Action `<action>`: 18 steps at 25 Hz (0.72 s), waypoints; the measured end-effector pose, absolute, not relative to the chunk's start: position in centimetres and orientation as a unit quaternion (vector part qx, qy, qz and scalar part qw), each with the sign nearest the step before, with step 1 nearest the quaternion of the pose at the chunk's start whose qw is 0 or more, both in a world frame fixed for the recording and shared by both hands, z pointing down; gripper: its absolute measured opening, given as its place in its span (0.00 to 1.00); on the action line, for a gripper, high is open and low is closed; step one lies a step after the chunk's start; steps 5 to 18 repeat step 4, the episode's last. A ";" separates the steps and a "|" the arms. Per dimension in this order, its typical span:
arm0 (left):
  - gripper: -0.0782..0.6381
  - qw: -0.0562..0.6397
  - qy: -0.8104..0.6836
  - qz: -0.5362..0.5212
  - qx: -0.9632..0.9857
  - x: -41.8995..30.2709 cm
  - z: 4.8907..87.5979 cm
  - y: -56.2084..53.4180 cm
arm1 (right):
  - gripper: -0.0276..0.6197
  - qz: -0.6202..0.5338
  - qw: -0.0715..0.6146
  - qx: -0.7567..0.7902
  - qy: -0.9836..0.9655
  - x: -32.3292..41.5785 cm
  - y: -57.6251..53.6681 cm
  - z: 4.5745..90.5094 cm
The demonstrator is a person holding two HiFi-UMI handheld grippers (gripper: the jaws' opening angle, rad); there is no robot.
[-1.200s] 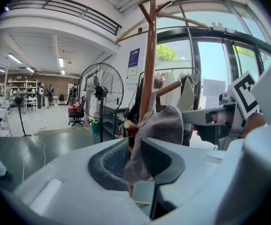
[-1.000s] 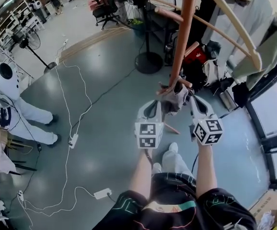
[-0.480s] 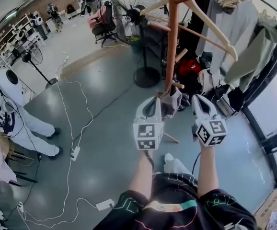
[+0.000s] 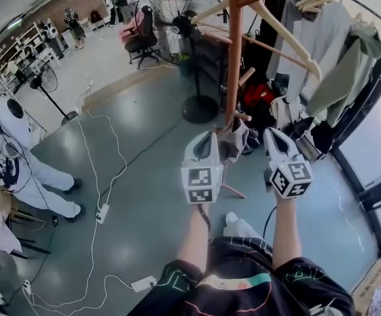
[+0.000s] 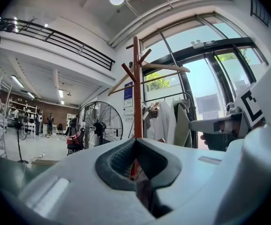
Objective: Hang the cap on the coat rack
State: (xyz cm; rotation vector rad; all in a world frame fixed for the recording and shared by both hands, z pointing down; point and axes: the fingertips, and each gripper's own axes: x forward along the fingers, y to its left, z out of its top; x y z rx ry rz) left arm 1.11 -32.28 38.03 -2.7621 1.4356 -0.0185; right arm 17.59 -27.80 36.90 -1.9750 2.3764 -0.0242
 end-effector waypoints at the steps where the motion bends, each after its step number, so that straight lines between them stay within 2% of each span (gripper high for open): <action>1: 0.12 0.014 0.461 -0.005 -0.887 1.0 38.1 -32.4 | 0.05 -0.008 0.026 -0.639 0.768 17.7 -27.9 36.9; 18: 0.12 0.009 0.460 -0.003 -0.888 1.1 38.3 -32.7 | 0.05 -0.007 0.026 -0.640 0.768 17.9 -28.2 37.0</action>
